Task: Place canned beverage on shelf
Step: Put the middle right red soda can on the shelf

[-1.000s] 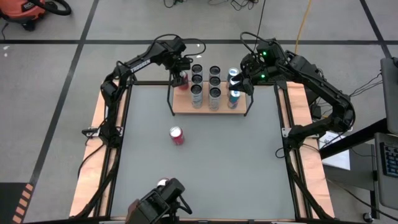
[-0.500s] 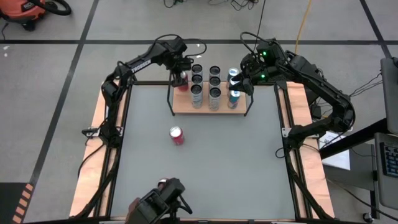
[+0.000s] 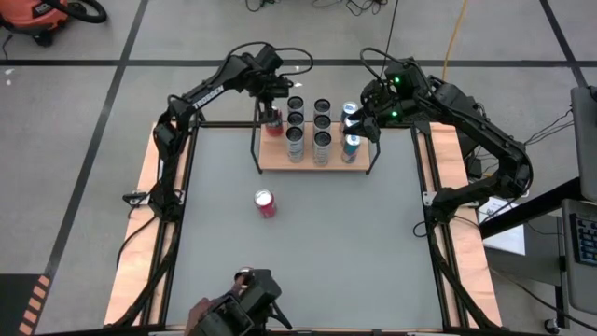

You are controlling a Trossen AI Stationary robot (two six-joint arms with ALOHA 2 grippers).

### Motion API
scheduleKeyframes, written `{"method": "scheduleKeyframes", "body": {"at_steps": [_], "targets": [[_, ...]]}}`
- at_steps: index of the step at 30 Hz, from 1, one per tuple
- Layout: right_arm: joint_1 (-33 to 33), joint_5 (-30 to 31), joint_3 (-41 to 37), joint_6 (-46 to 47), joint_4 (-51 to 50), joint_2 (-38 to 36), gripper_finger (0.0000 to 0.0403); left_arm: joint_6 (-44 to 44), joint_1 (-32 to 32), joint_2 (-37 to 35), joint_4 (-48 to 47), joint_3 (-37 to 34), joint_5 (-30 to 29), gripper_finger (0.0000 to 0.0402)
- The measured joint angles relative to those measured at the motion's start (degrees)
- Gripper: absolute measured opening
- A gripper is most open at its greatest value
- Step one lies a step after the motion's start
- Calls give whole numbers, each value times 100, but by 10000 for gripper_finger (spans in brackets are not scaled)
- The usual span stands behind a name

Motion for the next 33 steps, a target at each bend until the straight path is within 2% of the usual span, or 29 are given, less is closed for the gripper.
{"method": "scheduleKeyframes", "body": {"at_steps": [7,11,17,24,26,30,33], "targets": [[0,8,0,39,0,0,311,-815,-183,-2,-1126,706,-74,392],[0,11,0,41,0,0,311,-1052,-360,-36,-1563,803,-72,358],[0,14,0,64,-2,0,311,-1068,-579,-224,-1625,803,29,269],[-2,291,0,45,0,0,311,-1506,-453,-208,-1589,601,6,148],[-2,290,0,45,-1,0,311,-1619,-424,-205,-1595,550,146,113],[0,286,0,43,0,0,311,-1596,-336,-203,-1522,402,795,50],[-1,284,0,34,0,0,311,-1507,-281,-198,-1472,122,937,11]]}}
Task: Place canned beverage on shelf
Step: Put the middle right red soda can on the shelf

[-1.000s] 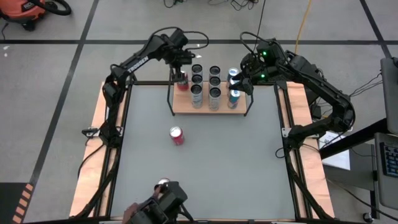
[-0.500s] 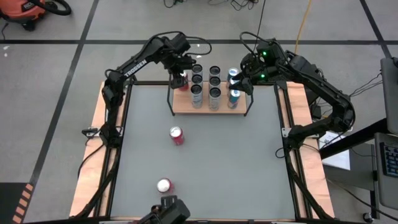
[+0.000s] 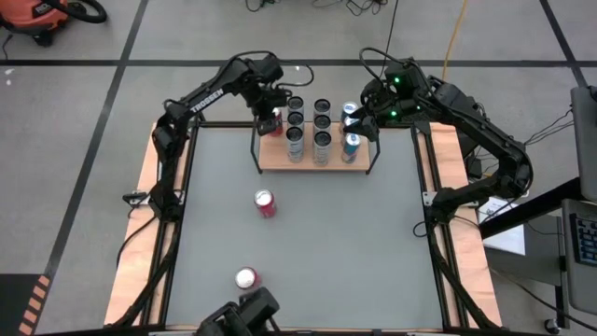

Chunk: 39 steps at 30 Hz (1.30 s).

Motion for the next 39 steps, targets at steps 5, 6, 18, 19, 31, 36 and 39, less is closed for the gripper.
{"method": "scheduleKeyframes", "body": {"at_steps": [5,6,18,19,31,36,39], "targets": [[0,-5,0,-15,0,0,311,18,129,-3,180,-329,-30,11],[1,-7,0,-30,2,0,311,20,140,-1,221,-388,-44,11],[1,-7,0,-40,11,0,312,197,273,-1,659,-559,-320,12],[0,-5,0,-39,13,0,312,214,273,-1,677,-559,-310,12],[-1,0,0,6,136,0,311,229,270,-3,666,-905,-314,12],[0,2,0,6,136,0,311,160,271,-3,745,-996,-543,12],[-1,4,0,0,136,0,311,172,271,-3,835,-996,-652,12]]}}
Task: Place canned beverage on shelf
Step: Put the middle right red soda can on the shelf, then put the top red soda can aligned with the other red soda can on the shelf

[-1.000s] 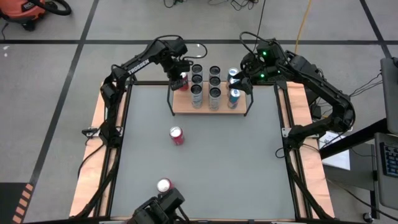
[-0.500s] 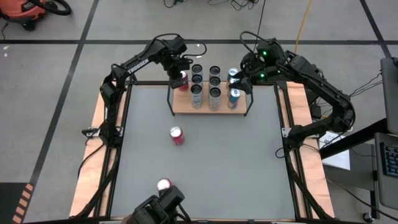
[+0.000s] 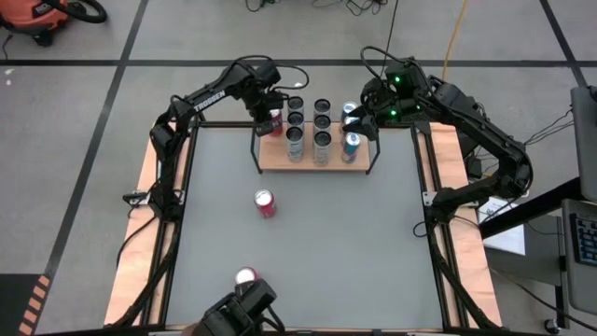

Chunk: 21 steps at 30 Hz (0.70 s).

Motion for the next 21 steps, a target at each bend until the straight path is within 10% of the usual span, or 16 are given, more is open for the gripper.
{"method": "scheduleKeyframes", "body": {"at_steps": [21], "targets": [[1,2,0,-33,-1,0,311,-45,-44,-26,-208,4,-411,12]]}}
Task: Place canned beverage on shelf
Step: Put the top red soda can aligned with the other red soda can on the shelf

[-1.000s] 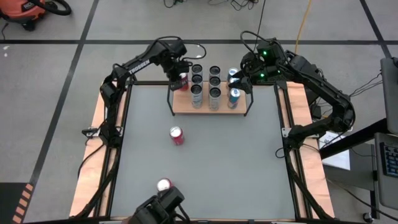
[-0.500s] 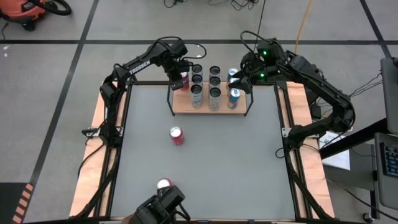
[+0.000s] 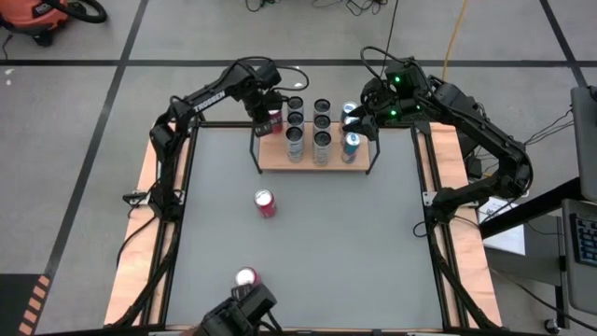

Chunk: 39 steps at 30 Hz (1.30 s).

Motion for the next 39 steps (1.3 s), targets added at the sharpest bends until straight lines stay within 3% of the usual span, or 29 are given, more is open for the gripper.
{"method": "scheduleKeyframes", "body": {"at_steps": [15,25,31,34,39], "targets": [[1,2,0,-32,170,4,311,-1184,-871,-826,-43,468,304,12],[109,2,0,312,174,9,311,-2992,-2389,-1342,-518,478,452,27],[353,2,0,492,172,9,311,-4523,-3003,-1394,-1491,429,371,109],[484,2,0,497,170,9,311,-5671,-3189,-1405,-1525,208,105,171],[722,157,0,599,169,10,311,-6689,-3523,-1418,-1537,192,-95,260]]}}
